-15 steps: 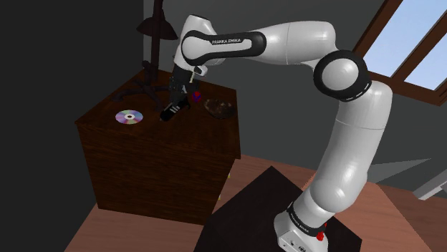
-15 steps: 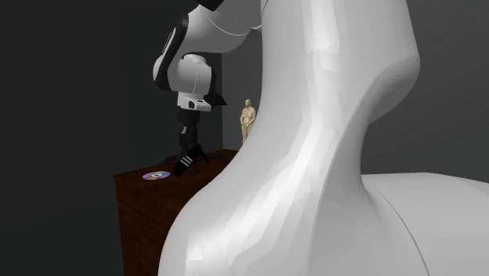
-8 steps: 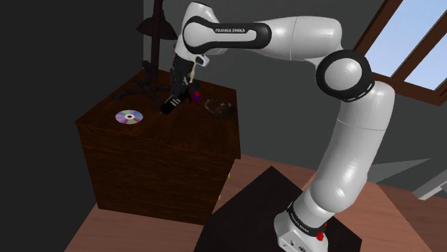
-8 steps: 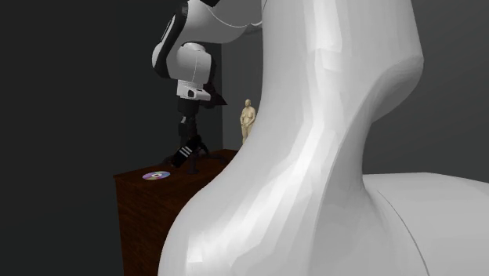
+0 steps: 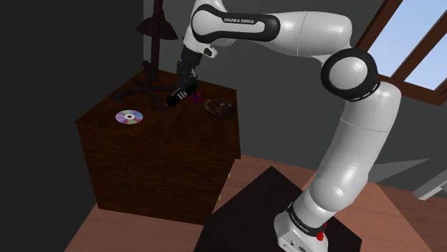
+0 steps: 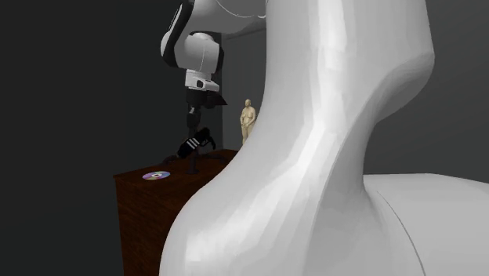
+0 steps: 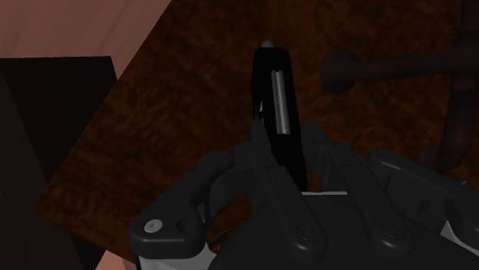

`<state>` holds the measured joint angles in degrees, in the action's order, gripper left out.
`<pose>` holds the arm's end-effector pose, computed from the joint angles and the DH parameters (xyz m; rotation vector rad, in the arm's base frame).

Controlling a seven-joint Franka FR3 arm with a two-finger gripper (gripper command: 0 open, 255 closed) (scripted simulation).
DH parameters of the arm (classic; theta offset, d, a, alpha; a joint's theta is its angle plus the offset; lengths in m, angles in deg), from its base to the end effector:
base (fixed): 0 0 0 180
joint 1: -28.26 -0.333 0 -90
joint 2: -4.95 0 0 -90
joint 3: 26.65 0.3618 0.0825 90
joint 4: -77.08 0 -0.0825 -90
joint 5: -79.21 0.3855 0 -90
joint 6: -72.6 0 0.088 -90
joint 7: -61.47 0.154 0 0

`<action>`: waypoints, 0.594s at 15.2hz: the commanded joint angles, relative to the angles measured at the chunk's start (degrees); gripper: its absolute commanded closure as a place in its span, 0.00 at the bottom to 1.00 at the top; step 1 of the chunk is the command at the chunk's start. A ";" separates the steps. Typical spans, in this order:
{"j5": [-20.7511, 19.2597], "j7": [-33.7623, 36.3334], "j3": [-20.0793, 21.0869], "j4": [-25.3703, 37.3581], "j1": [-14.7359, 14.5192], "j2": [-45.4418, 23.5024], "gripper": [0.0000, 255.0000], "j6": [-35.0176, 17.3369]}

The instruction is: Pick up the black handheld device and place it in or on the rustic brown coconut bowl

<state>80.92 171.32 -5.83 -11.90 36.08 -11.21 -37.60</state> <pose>0.6595 0.1294 0.5022 -1.9511 2.2609 0.0907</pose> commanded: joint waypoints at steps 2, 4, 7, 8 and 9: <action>1.22 -3.74 -0.99 -1.22 2.60 1.66 1.00 0.73; 2.02 -6.42 -1.80 -2.09 4.40 2.71 1.00 1.14; 3.00 -10.38 -3.08 -2.81 7.00 3.85 1.00 1.96; 3.28 -11.69 -3.53 -2.90 7.83 4.12 1.00 2.29; 3.53 -12.98 -4.00 -2.92 8.64 4.33 1.00 2.63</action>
<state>84.30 159.58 -9.39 -15.70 43.97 -6.77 -35.88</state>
